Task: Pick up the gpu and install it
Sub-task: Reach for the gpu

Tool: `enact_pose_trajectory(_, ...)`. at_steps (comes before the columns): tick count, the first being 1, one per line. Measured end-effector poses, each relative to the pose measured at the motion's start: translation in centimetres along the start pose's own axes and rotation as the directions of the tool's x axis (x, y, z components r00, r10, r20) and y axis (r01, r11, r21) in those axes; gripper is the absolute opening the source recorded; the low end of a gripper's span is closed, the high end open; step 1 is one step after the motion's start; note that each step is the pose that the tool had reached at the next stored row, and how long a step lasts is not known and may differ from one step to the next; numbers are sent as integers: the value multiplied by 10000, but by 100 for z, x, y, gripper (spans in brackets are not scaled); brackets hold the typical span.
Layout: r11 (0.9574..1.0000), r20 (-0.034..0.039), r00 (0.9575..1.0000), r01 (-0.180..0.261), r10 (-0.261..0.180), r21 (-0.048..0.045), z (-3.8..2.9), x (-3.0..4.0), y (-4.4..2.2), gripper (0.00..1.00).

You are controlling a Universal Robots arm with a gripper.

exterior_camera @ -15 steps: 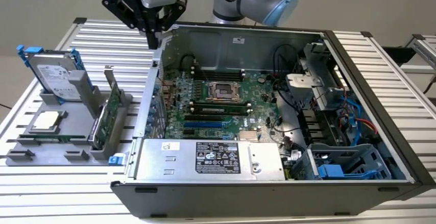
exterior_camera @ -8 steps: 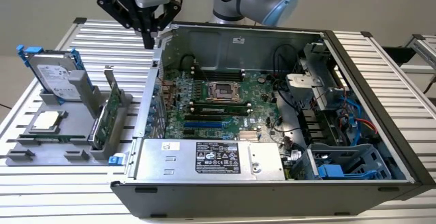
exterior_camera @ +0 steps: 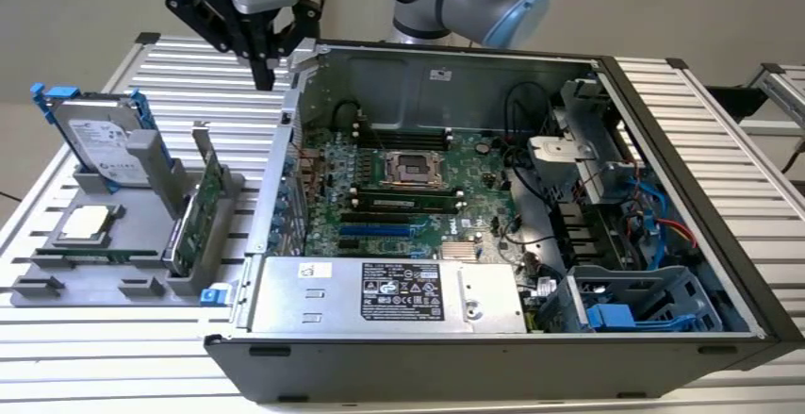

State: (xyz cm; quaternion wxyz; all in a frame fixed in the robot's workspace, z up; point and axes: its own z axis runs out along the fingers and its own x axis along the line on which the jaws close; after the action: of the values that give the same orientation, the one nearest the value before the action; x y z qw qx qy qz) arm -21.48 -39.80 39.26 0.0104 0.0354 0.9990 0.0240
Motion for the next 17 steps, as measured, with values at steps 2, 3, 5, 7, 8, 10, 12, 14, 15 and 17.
enact_pose_trajectory(2, 10000, 0, 10000, -1, 1, 1, -1, 36, -2, 0)
enact_pose_trajectory(3, 10000, 0, 10000, 0, 0, 1, -2, 54, -4, 0)
enact_pose_trajectory(5, 10000, 0, 10000, -1, 1, 0, -2, 92, -6, 0)
enact_pose_trajectory(7, 10000, 0, 10000, 0, 0, 1, -3, 129, -9, 0)
enact_pose_trajectory(8, 10000, 0, 10000, 0, 0, 0, -3, 147, -10, 0)
enact_pose_trajectory(10, 10000, 0, 10000, 0, 0, 0, -4, 181, -13, 0)
enact_pose_trajectory(12, 10000, 0, 10000, -1, 1, 0, -5, 217, -15, 0)
enact_pose_trajectory(14, 10000, 0, 10000, -1, 1, 1, -6, 252, -18, 0)
enact_pose_trajectory(15, 10000, 0, 10000, 0, 0, 1, -6, 271, -19, 0)
enact_pose_trajectory(17, 10000, -1, 10000, -1, 1, 0, -7, 308, -22, 0)
